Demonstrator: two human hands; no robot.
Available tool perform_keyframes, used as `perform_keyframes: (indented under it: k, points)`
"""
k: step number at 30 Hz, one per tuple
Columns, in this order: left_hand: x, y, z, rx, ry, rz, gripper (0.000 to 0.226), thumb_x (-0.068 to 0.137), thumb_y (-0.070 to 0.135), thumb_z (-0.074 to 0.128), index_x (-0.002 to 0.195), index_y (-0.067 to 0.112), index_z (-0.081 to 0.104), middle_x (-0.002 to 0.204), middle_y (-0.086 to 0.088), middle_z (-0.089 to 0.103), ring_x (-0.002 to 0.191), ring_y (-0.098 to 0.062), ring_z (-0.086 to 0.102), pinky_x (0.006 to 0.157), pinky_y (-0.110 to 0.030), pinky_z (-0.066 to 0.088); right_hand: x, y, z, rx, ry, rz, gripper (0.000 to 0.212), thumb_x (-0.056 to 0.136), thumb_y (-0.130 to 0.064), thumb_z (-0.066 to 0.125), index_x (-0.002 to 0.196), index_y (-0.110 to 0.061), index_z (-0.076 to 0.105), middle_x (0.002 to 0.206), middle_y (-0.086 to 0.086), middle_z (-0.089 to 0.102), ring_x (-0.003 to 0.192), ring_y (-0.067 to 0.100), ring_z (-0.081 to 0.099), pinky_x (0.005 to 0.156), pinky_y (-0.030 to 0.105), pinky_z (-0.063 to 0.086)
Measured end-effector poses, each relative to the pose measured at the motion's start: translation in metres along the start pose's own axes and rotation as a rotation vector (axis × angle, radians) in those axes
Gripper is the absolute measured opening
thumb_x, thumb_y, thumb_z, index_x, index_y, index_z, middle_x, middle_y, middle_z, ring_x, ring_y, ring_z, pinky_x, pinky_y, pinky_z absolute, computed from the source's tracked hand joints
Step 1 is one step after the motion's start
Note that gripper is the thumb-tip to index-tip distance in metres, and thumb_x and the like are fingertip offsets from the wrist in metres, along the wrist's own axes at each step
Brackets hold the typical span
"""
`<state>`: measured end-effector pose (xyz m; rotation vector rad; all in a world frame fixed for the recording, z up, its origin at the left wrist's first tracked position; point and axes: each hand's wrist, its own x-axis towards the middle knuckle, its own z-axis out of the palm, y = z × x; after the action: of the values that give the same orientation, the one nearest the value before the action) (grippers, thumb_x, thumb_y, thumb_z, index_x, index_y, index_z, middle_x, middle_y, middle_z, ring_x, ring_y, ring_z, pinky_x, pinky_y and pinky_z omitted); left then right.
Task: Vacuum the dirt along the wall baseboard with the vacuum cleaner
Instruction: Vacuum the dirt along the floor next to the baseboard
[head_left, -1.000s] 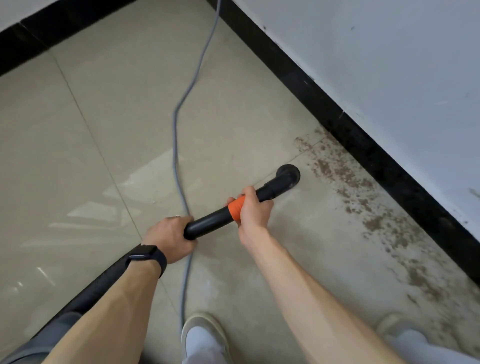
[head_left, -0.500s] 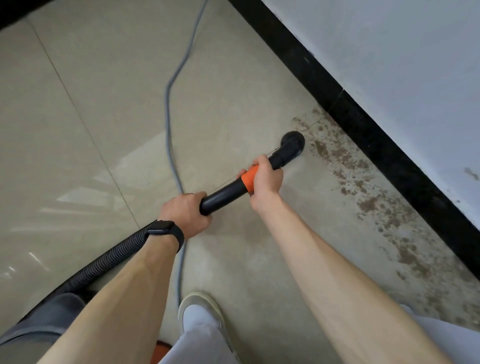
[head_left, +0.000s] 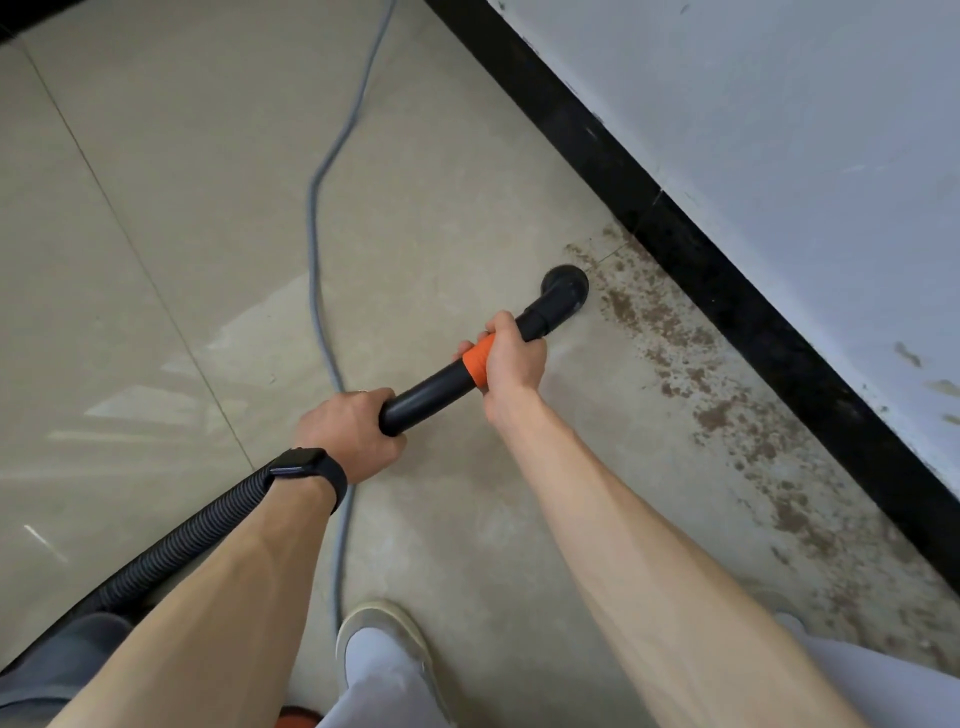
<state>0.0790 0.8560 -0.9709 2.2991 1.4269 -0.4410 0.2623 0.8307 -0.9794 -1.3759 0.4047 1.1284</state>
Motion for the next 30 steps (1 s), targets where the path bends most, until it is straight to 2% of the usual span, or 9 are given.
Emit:
perform_keyframes:
  k: [3, 6, 10, 15, 19, 26, 30]
  points:
    - [-0.001, 0.003, 0.004, 0.095, -0.041, 0.073, 0.011, 0.077, 0.038, 0.060, 0.086, 0.035, 0.055, 0.067, 0.012, 0.054, 0.060, -0.011, 0.052, 0.050, -0.024, 0.034, -0.007, 0.011, -0.021, 0.094, 0.082, -0.003, 0.017, 0.087, -0.008, 0.059, 0.096, -0.011, 0.045, 0.066, 0.005, 0.052, 0.047, 0.024, 0.057, 0.059, 0.038, 0.057]
    - [-0.001, 0.005, 0.009, 0.133, -0.073, 0.109, 0.011, 0.076, 0.039, 0.058, 0.085, 0.034, 0.054, 0.068, 0.012, 0.054, 0.060, -0.010, 0.052, 0.049, -0.023, 0.034, -0.009, 0.017, -0.034, 0.130, 0.097, -0.007, 0.019, 0.088, -0.006, 0.059, 0.098, -0.012, 0.044, 0.067, 0.005, 0.051, 0.048, 0.024, 0.055, 0.057, 0.037, 0.055]
    - [0.003, 0.009, 0.009, 0.074, -0.048, 0.072, 0.011, 0.077, 0.039, 0.059, 0.086, 0.036, 0.054, 0.066, 0.012, 0.053, 0.057, -0.007, 0.049, 0.047, -0.022, 0.031, 0.000, 0.002, -0.025, 0.079, 0.041, -0.002, 0.019, 0.087, -0.003, 0.059, 0.099, -0.010, 0.046, 0.065, 0.006, 0.050, 0.046, 0.023, 0.054, 0.057, 0.037, 0.054]
    - [0.011, 0.019, 0.003, -0.055, 0.001, 0.001, 0.008, 0.076, 0.036, 0.059, 0.079, 0.035, 0.051, 0.066, 0.010, 0.056, 0.059, -0.013, 0.054, 0.051, -0.026, 0.037, 0.014, -0.023, -0.005, -0.052, -0.031, -0.015, 0.014, 0.086, -0.006, 0.059, 0.093, -0.009, 0.048, 0.064, 0.004, 0.053, 0.044, 0.022, 0.059, 0.062, 0.039, 0.057]
    - [0.017, 0.023, 0.003, -0.045, 0.038, 0.027, 0.009, 0.077, 0.035, 0.058, 0.086, 0.032, 0.055, 0.069, 0.009, 0.056, 0.064, -0.019, 0.056, 0.054, -0.027, 0.039, 0.020, -0.025, -0.004, -0.039, -0.031, -0.037, 0.016, 0.085, -0.006, 0.059, 0.096, -0.009, 0.048, 0.062, 0.004, 0.053, 0.047, 0.022, 0.059, 0.058, 0.037, 0.057]
    - [0.025, 0.032, 0.009, -0.085, -0.005, 0.038, 0.011, 0.077, 0.036, 0.057, 0.088, 0.032, 0.056, 0.070, 0.009, 0.058, 0.066, -0.021, 0.058, 0.057, -0.028, 0.043, 0.034, -0.029, -0.011, -0.058, -0.043, -0.064, 0.016, 0.083, -0.007, 0.059, 0.095, -0.008, 0.049, 0.057, 0.001, 0.053, 0.048, 0.024, 0.060, 0.058, 0.040, 0.058]
    - [0.034, 0.043, 0.004, -0.044, 0.015, 0.073, 0.010, 0.079, 0.037, 0.057, 0.088, 0.033, 0.053, 0.069, 0.010, 0.053, 0.064, -0.019, 0.055, 0.054, -0.027, 0.036, 0.041, -0.039, -0.013, -0.021, -0.056, -0.062, 0.018, 0.078, -0.005, 0.060, 0.093, -0.007, 0.050, 0.057, 0.003, 0.053, 0.045, 0.024, 0.057, 0.055, 0.039, 0.056]
